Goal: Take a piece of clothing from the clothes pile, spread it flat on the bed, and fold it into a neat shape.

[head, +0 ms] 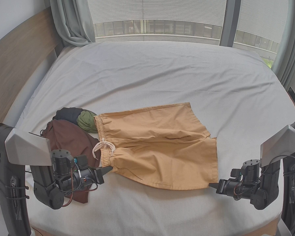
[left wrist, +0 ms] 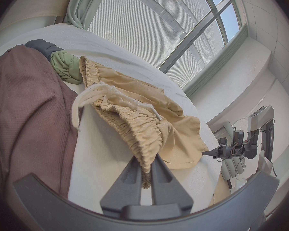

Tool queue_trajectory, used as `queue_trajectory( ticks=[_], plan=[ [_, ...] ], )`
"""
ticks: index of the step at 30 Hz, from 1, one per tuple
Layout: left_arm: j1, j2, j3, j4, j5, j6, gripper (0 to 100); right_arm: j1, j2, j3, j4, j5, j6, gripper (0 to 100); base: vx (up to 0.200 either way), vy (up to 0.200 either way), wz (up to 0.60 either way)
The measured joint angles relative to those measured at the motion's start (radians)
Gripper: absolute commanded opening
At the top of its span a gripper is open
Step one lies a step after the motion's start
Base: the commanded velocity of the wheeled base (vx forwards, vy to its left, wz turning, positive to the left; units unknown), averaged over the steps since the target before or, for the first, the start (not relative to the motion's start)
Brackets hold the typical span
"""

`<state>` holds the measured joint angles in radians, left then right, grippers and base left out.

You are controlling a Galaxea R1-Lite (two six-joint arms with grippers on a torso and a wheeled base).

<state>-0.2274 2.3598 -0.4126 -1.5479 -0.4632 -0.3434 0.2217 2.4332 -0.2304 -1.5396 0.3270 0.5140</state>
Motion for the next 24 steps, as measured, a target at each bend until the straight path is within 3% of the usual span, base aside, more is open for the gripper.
queue_trajectory(
  ticks=[11,24],
  plan=[
    [0.022,-0.07,0.179,0.0,-0.011,0.008,0,-0.006,-0.05,0.111,0.0,0.003,-0.051,0,0.0,0.0,0.0],
    [0.024,-0.061,0.279,0.0,-0.011,0.038,0,-0.011,-0.073,0.199,0.0,0.004,-0.085,0,0.0,0.0,0.0]
  ],
)
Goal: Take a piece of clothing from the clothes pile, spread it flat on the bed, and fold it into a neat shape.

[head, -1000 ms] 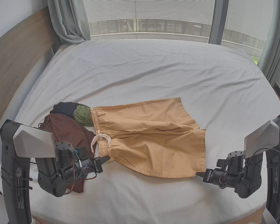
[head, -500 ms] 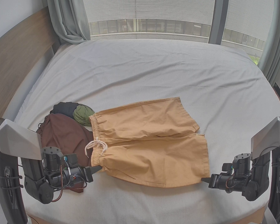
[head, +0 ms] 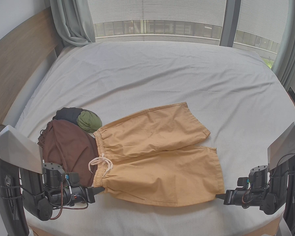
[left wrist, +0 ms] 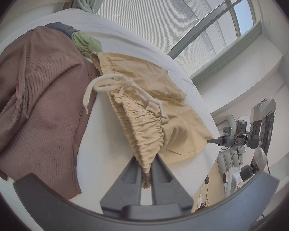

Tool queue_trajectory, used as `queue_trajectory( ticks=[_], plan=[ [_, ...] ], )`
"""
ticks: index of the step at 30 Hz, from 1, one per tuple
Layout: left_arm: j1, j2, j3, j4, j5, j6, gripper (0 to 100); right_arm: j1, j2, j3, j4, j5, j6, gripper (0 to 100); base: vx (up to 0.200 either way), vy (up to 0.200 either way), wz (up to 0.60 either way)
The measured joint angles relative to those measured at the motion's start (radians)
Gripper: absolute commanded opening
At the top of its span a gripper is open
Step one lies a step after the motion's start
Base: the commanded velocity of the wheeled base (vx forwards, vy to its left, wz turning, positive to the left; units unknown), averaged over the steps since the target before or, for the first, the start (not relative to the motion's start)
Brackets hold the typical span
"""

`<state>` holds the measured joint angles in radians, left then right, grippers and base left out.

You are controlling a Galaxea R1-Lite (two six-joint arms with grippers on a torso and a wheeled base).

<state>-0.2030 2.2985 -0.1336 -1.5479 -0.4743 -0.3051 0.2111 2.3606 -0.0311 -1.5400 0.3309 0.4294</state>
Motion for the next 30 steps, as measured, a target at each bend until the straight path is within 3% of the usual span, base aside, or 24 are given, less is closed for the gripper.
queue_trajectory(
  ticks=[22,23,25,26,30],
  plan=[
    [0.003,0.128,-0.003,0.001,0.009,0.027,0,-0.05,0.041,0.013,-0.001,0.008,-0.046,0,0.0,0.0,0.0],
    [0.005,0.13,-0.003,0.001,0.009,0.027,0,-0.049,0.043,0.013,-0.001,0.009,-0.046,100,0.0,0.0,0.0],
    [0.015,0.132,-0.005,0.001,0.007,0.029,0,-0.049,0.046,0.014,-0.001,0.009,-0.047,100,0.0,0.0,0.0],
    [0.017,0.133,-0.005,0.001,0.006,0.029,100,-0.049,0.047,0.014,-0.001,0.009,-0.047,100,0.0,0.0,0.0],
    [0.023,0.133,-0.004,0.001,0.003,0.027,100,-0.049,0.048,0.014,-0.001,0.01,-0.046,100,0.0,0.0,0.0]
  ],
)
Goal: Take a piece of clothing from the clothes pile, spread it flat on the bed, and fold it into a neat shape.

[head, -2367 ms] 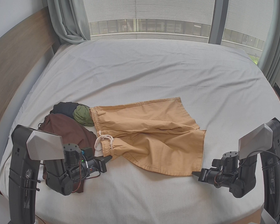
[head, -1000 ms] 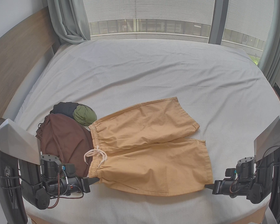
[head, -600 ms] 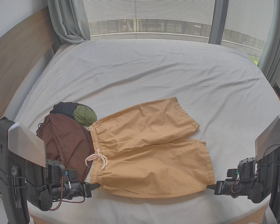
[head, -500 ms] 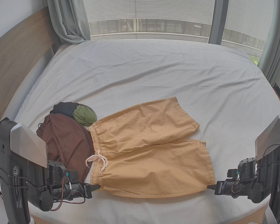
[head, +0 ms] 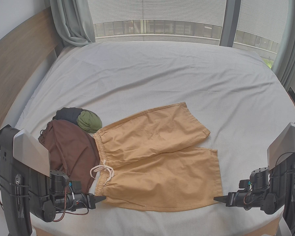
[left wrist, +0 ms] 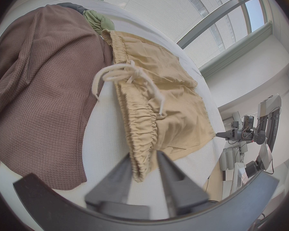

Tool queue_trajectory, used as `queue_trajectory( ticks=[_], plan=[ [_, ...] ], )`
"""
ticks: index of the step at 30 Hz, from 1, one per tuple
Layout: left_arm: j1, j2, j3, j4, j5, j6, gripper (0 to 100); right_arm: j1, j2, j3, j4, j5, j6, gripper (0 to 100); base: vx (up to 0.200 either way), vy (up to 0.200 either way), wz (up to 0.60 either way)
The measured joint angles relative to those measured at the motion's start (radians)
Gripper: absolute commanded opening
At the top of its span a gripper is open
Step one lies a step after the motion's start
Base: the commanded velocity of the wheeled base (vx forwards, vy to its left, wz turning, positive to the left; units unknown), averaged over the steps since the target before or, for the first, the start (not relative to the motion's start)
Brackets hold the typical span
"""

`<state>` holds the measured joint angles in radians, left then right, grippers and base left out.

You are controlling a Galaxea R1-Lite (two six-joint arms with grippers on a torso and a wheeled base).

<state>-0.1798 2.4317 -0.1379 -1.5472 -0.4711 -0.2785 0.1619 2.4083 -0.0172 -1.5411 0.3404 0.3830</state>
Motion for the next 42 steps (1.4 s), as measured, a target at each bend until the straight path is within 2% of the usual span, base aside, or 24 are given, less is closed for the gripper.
queue_trajectory(
  ticks=[28,29,42],
  plan=[
    [-0.009,0.006,-0.009,-0.001,-0.006,-0.002,100,-0.024,0.004,-0.02,-0.001,0.002,0.0,100,0.0,0.0,0.0],
    [-0.01,0.007,-0.009,-0.002,-0.006,-0.002,0,-0.025,0.004,-0.02,-0.001,0.001,0.0,100,0.0,0.0,0.0],
    [-0.006,0.02,-0.014,-0.002,-0.016,0.003,0,-0.036,0.013,-0.043,-0.001,0.004,0.002,100,0.0,0.0,0.0]
  ],
)
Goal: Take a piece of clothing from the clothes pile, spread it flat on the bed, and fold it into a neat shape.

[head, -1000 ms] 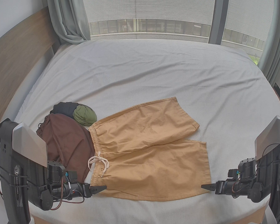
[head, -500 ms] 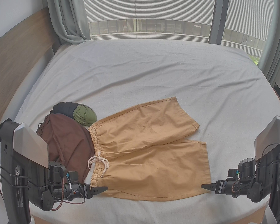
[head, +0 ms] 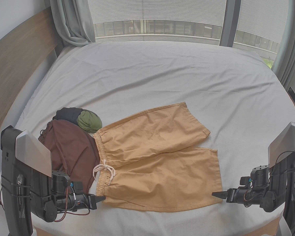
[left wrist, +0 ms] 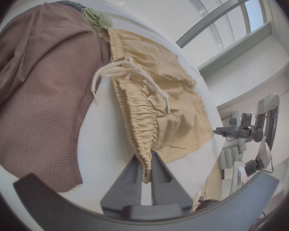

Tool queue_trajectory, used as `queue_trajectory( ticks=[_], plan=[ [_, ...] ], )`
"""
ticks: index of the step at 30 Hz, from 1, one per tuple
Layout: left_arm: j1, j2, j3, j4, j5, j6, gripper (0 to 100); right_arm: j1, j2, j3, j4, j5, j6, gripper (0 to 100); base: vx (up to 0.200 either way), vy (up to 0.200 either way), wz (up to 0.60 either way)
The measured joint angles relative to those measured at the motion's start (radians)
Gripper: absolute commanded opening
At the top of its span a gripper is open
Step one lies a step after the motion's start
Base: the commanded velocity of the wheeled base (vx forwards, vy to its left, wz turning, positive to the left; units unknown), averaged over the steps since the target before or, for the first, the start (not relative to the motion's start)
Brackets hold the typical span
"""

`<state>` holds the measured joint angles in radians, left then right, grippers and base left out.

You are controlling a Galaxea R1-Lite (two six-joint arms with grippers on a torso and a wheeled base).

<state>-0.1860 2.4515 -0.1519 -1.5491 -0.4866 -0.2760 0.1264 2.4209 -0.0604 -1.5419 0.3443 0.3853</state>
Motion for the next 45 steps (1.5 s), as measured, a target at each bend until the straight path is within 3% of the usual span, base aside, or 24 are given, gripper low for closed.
queue_trajectory(
  ticks=[25,26,45],
  plan=[
    [-0.002,0.016,-0.009,-0.001,0.0,0.005,0,0.012,0.045,-0.039,0.0,0.049,0.011,100,0.0,0.0,0.0],
    [-0.002,0.016,-0.009,-0.001,0.0,0.005,0,0.012,0.046,-0.04,0.0,0.052,0.011,0,0.0,0.0,0.0],
    [-0.002,0.011,-0.009,-0.001,0.0,0.005,0,0.011,0.048,-0.038,0.001,0.054,0.011,0,0.0,0.0,0.0]
  ],
)
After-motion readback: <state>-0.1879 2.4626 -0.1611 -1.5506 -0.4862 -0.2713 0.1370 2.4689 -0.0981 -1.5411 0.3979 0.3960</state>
